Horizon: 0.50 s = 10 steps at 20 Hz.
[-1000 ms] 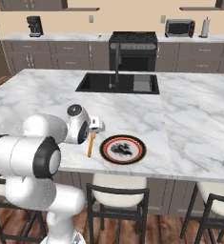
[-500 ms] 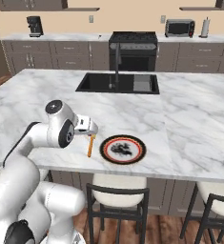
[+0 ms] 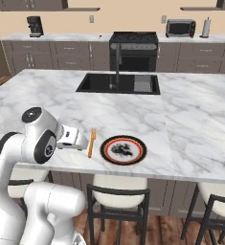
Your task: Take the fork and place it on the left side of the plate. Then take the spoon and place it on the right side of the plate. Make sure they're directly next to the plate.
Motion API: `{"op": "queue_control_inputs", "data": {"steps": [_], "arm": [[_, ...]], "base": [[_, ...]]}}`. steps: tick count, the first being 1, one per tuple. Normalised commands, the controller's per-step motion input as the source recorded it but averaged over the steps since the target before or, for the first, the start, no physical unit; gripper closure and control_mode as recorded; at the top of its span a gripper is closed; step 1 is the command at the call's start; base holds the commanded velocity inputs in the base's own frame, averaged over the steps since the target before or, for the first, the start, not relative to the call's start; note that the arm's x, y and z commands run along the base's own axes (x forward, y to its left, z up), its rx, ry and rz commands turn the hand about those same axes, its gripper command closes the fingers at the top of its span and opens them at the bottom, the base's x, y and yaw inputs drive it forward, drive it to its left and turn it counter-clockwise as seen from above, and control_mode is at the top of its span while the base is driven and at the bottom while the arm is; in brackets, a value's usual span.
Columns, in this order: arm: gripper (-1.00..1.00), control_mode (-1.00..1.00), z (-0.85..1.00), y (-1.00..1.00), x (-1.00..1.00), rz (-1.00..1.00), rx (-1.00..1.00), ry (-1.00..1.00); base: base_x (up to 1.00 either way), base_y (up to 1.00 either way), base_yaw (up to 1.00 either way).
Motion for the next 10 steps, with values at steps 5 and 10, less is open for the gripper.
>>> {"op": "queue_control_inputs", "data": {"steps": [5,10], "arm": [[-1.0,-1.0,-0.13,0.0,-0.73,0.0,0.0,0.0],[-1.0,-1.0,-0.14,0.0,-0.23,0.0,0.0,0.0]], "base": [[0.0,0.0,0.0],[0.0,0.0,0.0]]}}
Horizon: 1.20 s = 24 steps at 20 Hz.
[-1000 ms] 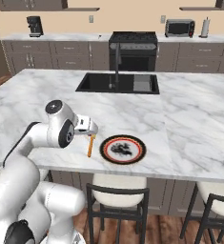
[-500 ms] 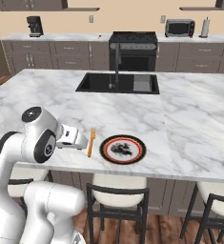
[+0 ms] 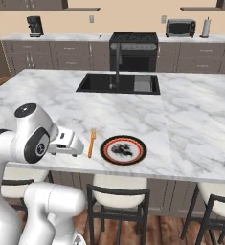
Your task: Take the fork and place it on the left side of the plate. Then take the spoon and place it on the right side of the plate. Make sure they're directly next to the plate.
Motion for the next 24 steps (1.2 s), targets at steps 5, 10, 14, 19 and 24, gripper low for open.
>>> {"op": "queue_control_inputs", "data": {"steps": [5,10,14,19,24], "arm": [[-1.0,1.0,-0.03,0.0,-0.05,0.0,0.0,0.0],[-1.0,1.0,0.0,0.0,0.0,0.0,0.0,0.0],[-1.0,1.0,0.0,0.0,0.0,0.0,0.0,0.0],[-1.0,1.0,0.0,0.0,0.0,0.0,0.0,0.0],[-1.0,1.0,0.0,0.0,0.0,0.0,0.0,0.0]], "base": [[-0.51,0.0,0.0],[-0.99,0.0,0.01],[-0.8,0.37,0.1],[-0.56,0.95,0.13],[-0.25,1.0,0.03]]}}
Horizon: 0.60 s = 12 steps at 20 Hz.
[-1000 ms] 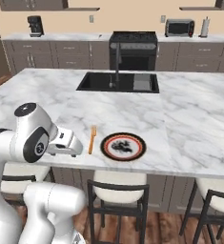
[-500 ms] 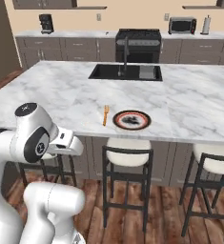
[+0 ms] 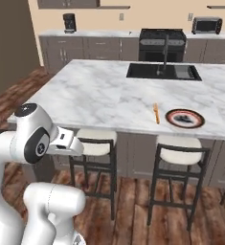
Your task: Take the fork and place it on the left side of the plate. Then take the spoon and place it on the right side of the plate. Make sure they're directly next to the plate.
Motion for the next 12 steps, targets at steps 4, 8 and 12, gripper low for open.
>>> {"op": "queue_control_inputs", "data": {"steps": [4,8,12], "arm": [[-1.0,1.0,0.0,0.0,0.0,0.0,0.0,0.0],[-1.0,1.0,0.0,0.0,0.0,0.0,0.0,0.0],[-1.0,1.0,0.0,0.0,0.0,0.0,0.0,0.0]], "base": [[-0.01,1.0,0.0],[0.01,1.0,0.0],[0.16,1.0,0.0]]}}
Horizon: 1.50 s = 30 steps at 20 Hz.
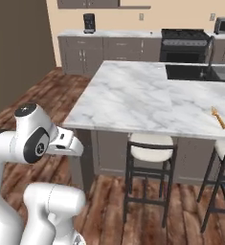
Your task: Take the fork and place it on the left side of the plate. Then take the spoon and place it on the right side of the plate. Make sure they're directly next to the plate.
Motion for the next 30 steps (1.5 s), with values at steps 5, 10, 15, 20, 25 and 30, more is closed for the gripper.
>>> {"op": "queue_control_inputs", "data": {"steps": [5,10,15,20,25,30], "arm": [[-1.0,1.0,0.0,0.0,0.0,0.0,0.0,0.0],[-1.0,1.0,0.0,0.0,0.0,0.0,0.0,0.0],[-1.0,1.0,0.0,0.0,0.0,0.0,0.0,0.0],[-1.0,1.0,0.0,0.0,0.0,0.0,0.0,0.0],[-1.0,1.0,0.0,0.0,0.0,0.0,0.0,0.0],[-1.0,1.0,0.0,0.0,0.0,0.0,0.0,0.0]], "base": [[0.49,1.0,-0.06],[0.83,1.0,-0.14],[0.92,1.0,-0.19],[0.87,1.0,-0.22],[0.99,1.0,-0.18],[1.0,0.93,-0.1]]}}
